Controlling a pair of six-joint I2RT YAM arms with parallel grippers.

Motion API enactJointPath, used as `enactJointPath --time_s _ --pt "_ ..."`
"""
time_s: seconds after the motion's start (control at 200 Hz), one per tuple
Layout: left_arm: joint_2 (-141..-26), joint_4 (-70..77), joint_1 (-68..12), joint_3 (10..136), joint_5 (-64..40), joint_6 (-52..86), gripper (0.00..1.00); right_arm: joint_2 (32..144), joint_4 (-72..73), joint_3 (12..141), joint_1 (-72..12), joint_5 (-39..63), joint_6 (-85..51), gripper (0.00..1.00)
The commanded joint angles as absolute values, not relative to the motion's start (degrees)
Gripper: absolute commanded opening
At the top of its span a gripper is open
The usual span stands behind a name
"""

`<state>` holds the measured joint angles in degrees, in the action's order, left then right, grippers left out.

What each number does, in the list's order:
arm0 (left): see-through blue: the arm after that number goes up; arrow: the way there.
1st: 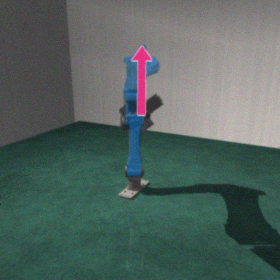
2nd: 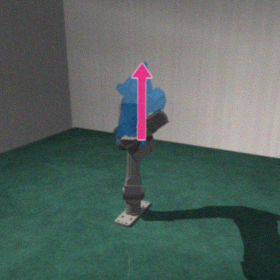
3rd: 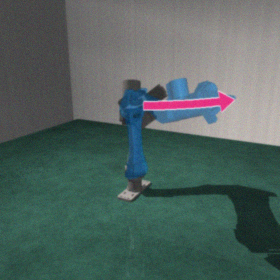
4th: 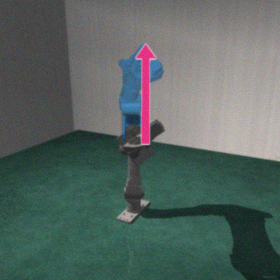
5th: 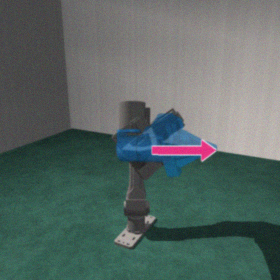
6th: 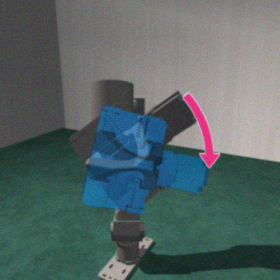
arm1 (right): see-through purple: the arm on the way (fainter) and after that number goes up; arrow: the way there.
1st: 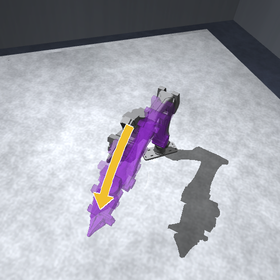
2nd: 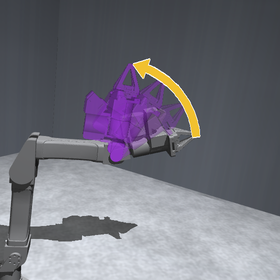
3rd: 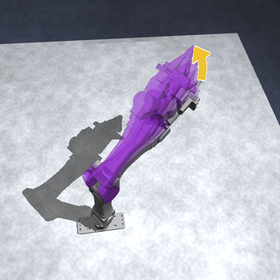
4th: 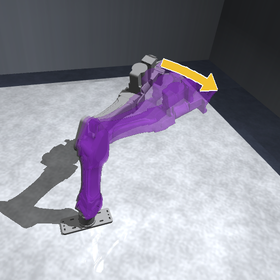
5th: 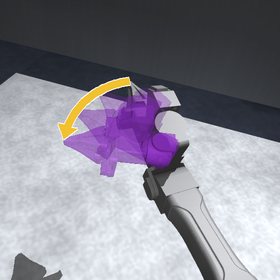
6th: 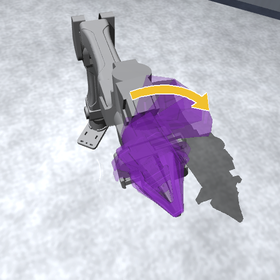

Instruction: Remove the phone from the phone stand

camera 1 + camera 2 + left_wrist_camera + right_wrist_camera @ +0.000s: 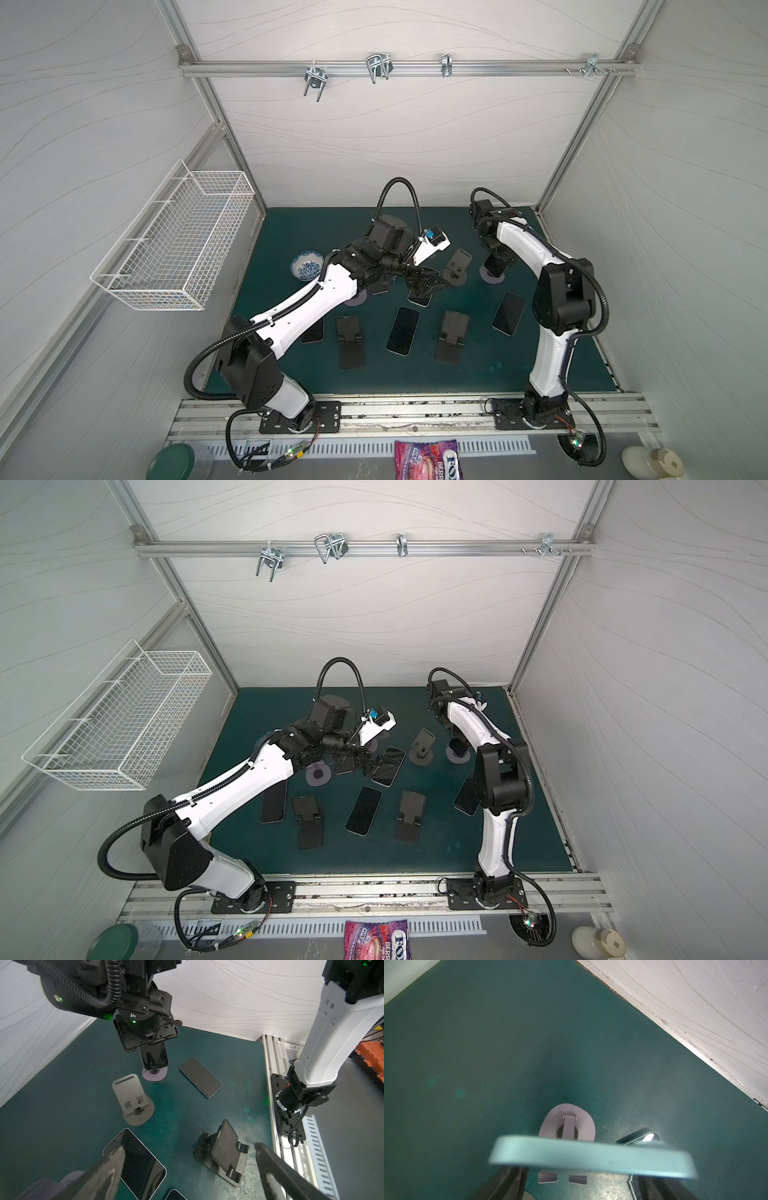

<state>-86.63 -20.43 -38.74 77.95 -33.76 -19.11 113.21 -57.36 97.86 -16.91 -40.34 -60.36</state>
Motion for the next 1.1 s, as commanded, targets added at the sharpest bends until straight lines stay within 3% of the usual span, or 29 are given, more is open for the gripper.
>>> enactJointPath --time_s 0.0,0.12,1.095 --pt "-85.87 -20.04 -38.50 78.29 -33.23 -20.65 0.99 112.72 -57.93 97.30 -17.25 -42.26 -60.43 0.79" --pt "-85.73 -20.21 -38.49 78.30 -33.24 -20.80 0.99 112.33 -57.23 96.99 -17.31 -42.27 -60.08 0.74" --pt "-84.81 -21.49 -38.47 78.49 -34.45 -20.51 0.99 105.36 -47.92 90.04 -17.36 -40.44 -56.21 0.64"
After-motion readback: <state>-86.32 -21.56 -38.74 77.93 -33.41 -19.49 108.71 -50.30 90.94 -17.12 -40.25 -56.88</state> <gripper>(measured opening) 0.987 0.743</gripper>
